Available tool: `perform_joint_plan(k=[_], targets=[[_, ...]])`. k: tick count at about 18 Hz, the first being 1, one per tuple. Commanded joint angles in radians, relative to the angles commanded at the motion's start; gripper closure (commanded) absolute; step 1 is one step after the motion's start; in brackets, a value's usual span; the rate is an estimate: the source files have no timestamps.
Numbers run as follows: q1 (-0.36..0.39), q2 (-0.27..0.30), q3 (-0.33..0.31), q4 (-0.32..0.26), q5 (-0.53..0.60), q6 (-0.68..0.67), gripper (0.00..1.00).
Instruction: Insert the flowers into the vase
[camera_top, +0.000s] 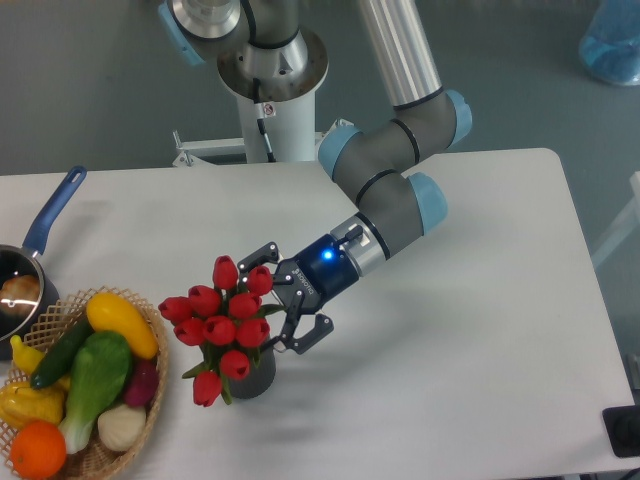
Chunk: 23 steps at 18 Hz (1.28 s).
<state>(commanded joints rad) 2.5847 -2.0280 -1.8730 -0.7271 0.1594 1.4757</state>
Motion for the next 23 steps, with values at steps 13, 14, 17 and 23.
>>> perform_joint_plan(k=[13, 14, 17, 23], targets=[[0.121, 0.115, 0.031, -0.002, 0.259, -0.011, 0.00], [0.127, 0.136, 0.032, -0.002, 0.328, -0.012, 0.00], [0.127, 0.212, 0.025, -0.008, 0.532, -0.028, 0.00], [0.195, 0.374, 0.015, -0.046, 0.877, -0.153, 0.00]])
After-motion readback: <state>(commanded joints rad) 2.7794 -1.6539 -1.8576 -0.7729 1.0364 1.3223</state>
